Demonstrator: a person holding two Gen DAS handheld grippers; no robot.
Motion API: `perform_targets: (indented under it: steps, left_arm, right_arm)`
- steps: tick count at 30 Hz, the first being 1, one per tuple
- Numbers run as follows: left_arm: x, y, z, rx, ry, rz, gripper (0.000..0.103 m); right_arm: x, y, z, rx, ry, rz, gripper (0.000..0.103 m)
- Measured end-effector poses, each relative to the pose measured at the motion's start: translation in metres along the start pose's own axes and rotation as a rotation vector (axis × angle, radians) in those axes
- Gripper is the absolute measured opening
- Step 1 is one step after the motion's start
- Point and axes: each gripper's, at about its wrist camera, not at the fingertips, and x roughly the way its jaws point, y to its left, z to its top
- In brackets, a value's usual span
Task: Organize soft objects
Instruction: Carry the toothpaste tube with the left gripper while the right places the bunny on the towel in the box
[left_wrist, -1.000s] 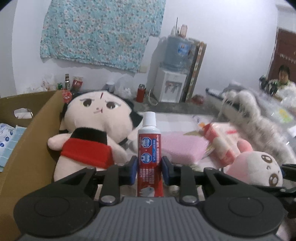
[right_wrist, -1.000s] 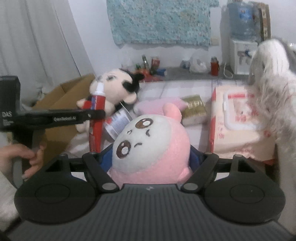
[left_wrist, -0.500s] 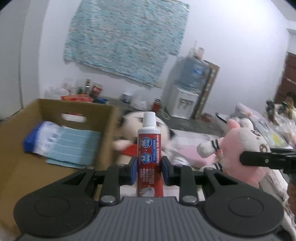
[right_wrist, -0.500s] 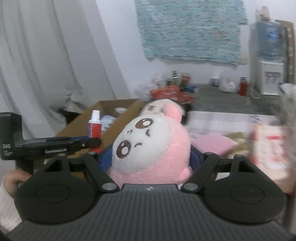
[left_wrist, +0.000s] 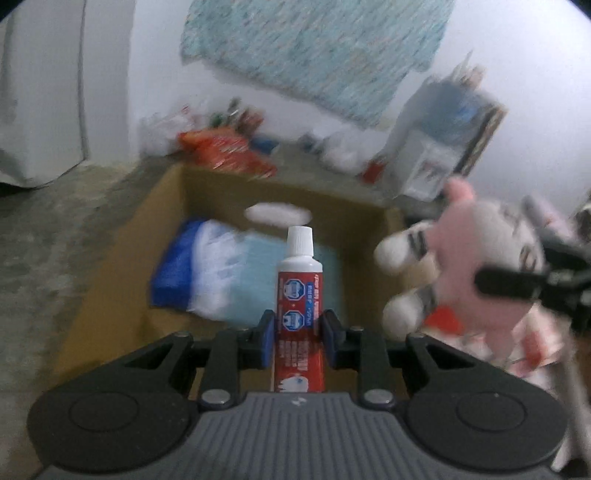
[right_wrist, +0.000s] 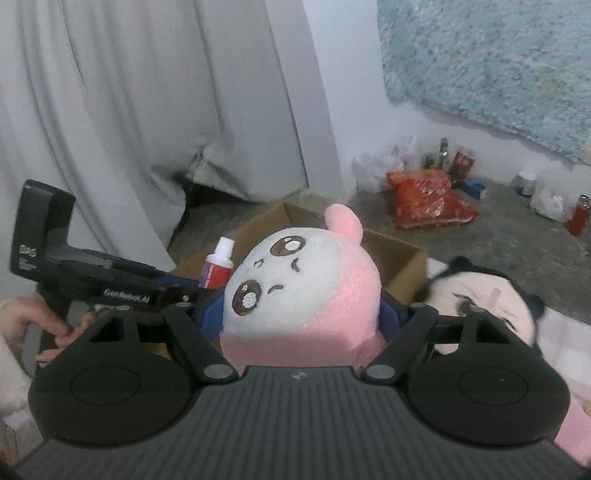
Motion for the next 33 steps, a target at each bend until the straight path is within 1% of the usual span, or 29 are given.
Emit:
perform_targets:
  steps: [2, 3, 4, 6, 8, 9, 10, 12, 13, 14, 15, 16, 18, 19, 20, 21, 23, 25, 27, 29, 31, 33]
  left_arm:
    - [0.014, 0.011, -0.001, 0.016, 0.063, 0.066, 0.028]
    - [0.025, 0.019, -0.001, 0.035, 0.107, 0.112, 0.028]
    - [0.035, 0.022, -0.002, 0.074, 0.147, 0.147, 0.028]
    - [0.061, 0.030, -0.003, 0.163, 0.243, 0.247, 0.028]
    - [0.083, 0.037, -0.005, 0.215, 0.303, 0.319, 0.028]
    - [0.094, 0.041, -0.008, 0.238, 0.330, 0.348, 0.028]
    - [0.106, 0.044, -0.007, 0.263, 0.374, 0.374, 0.029]
    - [0.124, 0.048, -0.010, 0.292, 0.430, 0.403, 0.030]
    - [0.134, 0.048, -0.011, 0.343, 0.452, 0.426, 0.032]
    - [0.140, 0.046, -0.013, 0.414, 0.449, 0.425, 0.034]
    - [0.141, 0.043, -0.014, 0.460, 0.434, 0.439, 0.036]
    - [0.141, 0.040, -0.014, 0.485, 0.417, 0.451, 0.037]
    - [0.133, 0.036, -0.013, 0.504, 0.382, 0.460, 0.049]
    - [0.127, 0.034, -0.012, 0.506, 0.364, 0.454, 0.051]
    - [0.121, 0.032, -0.011, 0.508, 0.346, 0.452, 0.049]
    - [0.115, 0.031, -0.010, 0.514, 0.330, 0.452, 0.042]
    - [0.105, 0.033, -0.007, 0.505, 0.306, 0.459, 0.034]
    - [0.097, 0.037, -0.005, 0.465, 0.288, 0.441, 0.034]
    - [0.092, 0.032, 0.001, 0.435, 0.281, 0.424, 0.035]
    - [0.087, 0.032, -0.003, 0.445, 0.270, 0.425, 0.037]
    - [0.089, 0.030, -0.006, 0.459, 0.256, 0.427, 0.041]
    - [0.088, 0.028, -0.008, 0.452, 0.259, 0.419, 0.048]
  right_arm:
    - [0.029, 0.002, 0.010, 0.002, 0.043, -0.006, 0.079]
    - [0.046, 0.004, 0.015, -0.004, 0.075, 0.002, 0.079]
    - [0.060, 0.008, 0.019, -0.006, 0.093, 0.001, 0.079]
    - [0.089, 0.016, 0.024, -0.031, 0.150, -0.002, 0.079]
    - [0.115, 0.024, 0.027, -0.045, 0.194, -0.007, 0.079]
    - [0.125, 0.027, 0.026, -0.050, 0.205, -0.008, 0.079]
    - [0.135, 0.031, 0.027, -0.058, 0.222, -0.010, 0.079]
    - [0.155, 0.037, 0.028, -0.053, 0.252, -0.014, 0.079]
    - [0.165, 0.041, 0.028, -0.063, 0.271, -0.015, 0.079]
    - [0.174, 0.046, 0.028, -0.078, 0.286, -0.028, 0.079]
    - [0.180, 0.048, 0.028, -0.097, 0.299, -0.039, 0.079]
    - [0.187, 0.051, 0.027, -0.122, 0.309, -0.047, 0.079]
    - [0.197, 0.054, 0.027, -0.159, 0.324, -0.054, 0.079]
    - [0.202, 0.054, 0.028, -0.172, 0.330, -0.058, 0.079]
    - [0.206, 0.055, 0.029, -0.179, 0.332, -0.059, 0.079]
    - [0.210, 0.054, 0.029, -0.185, 0.334, -0.059, 0.079]
    - [0.217, 0.052, 0.029, -0.208, 0.341, -0.073, 0.079]
    - [0.228, 0.049, 0.030, -0.273, 0.350, -0.088, 0.079]
    - [0.244, 0.043, 0.030, -0.378, 0.371, -0.074, 0.081]
    - [0.264, 0.037, 0.031, -0.431, 0.424, -0.058, 0.082]
    - [0.274, 0.037, 0.032, -0.486, 0.434, -0.088, 0.085]
    - [0.274, 0.040, 0.035, -0.504, 0.447, -0.118, 0.087]
